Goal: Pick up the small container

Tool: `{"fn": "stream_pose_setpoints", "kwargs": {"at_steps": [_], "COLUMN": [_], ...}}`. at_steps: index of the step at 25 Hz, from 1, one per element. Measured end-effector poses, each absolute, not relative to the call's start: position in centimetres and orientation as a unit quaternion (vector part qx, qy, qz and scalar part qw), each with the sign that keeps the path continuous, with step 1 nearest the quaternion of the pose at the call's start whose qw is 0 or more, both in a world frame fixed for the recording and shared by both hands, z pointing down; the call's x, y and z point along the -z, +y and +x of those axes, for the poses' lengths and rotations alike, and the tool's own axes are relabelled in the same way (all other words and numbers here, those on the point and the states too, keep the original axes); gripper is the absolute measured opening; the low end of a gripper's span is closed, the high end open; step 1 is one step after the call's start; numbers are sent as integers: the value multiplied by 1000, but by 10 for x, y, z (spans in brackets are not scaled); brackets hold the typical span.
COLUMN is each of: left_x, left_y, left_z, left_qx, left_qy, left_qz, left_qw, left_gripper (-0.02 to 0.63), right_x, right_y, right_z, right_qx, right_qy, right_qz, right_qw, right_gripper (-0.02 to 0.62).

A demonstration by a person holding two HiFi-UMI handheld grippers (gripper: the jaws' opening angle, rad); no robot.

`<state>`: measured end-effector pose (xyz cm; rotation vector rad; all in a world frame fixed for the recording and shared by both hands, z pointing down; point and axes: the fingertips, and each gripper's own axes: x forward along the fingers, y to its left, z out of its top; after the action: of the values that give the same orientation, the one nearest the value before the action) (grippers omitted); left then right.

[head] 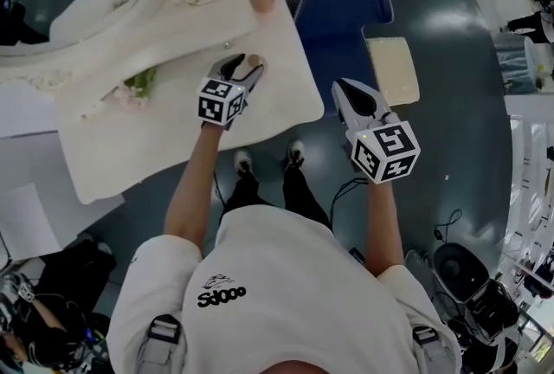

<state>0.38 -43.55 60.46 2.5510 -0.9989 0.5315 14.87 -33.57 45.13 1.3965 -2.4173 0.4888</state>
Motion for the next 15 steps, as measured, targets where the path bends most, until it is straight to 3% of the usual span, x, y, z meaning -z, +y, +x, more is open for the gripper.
{"fn": "stream_pose_setpoints", "kwargs": {"at_steps": [8, 15], "left_x": [-644, -646], "left_y": [-453, -459], "left_z": [20, 20], "left_qx": [-185, -187], "left_qy": [-380, -409], "left_qz": [892, 884], "left_qw": [159, 128], "left_gripper": [241, 155], "right_x": [-479, -481], "right_y": [-327, -324], "right_z": [186, 197], "right_qx": [-200, -199], "right_qy": [-827, -823], "right_qz": [498, 507], "right_qw": [167, 163], "right_gripper": [2, 2]}}
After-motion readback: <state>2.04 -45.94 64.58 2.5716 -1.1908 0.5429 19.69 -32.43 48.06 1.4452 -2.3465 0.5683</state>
